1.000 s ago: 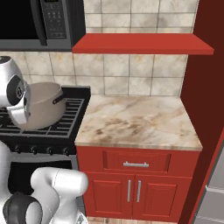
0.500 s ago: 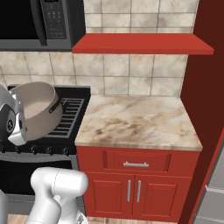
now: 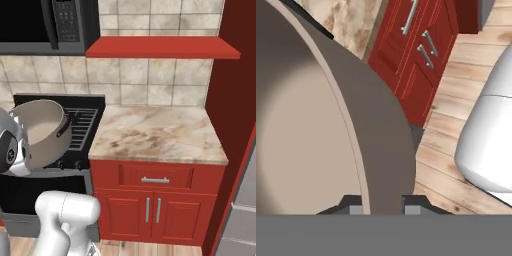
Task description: Move the pot and pan from the stove into the sink.
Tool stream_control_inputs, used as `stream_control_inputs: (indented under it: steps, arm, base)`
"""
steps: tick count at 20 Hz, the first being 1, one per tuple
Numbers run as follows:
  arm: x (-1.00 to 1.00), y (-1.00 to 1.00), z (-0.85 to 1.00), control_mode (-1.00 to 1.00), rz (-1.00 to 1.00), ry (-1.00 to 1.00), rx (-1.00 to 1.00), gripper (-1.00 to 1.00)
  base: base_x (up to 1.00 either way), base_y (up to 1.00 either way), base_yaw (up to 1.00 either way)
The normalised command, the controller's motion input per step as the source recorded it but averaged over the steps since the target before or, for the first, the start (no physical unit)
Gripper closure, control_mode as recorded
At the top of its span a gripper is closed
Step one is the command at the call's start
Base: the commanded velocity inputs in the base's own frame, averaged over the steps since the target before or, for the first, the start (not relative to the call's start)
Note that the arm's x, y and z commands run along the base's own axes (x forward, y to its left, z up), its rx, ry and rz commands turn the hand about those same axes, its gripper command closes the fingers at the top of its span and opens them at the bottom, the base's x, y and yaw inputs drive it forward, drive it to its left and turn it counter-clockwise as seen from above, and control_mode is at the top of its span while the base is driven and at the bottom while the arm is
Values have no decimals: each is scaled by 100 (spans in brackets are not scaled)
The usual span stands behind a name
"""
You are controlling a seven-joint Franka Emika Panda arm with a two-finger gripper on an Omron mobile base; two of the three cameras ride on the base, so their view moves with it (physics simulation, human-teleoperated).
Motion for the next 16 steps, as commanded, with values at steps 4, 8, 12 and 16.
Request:
stream_control_inputs:
  steps: [4,8,12,16]
  arm:
    - [0,0,0,100,0,0,0,100]
    - [0,0,0,100,0,0,0,100]
    - [0,0,0,100,0,0,0,100]
    - [0,0,0,100,0,0,0,100]
  base:
    - [-92,-39,4]
    - [-68,-36,1]
    - [-12,-43,-24]
    - [5,-25,-45]
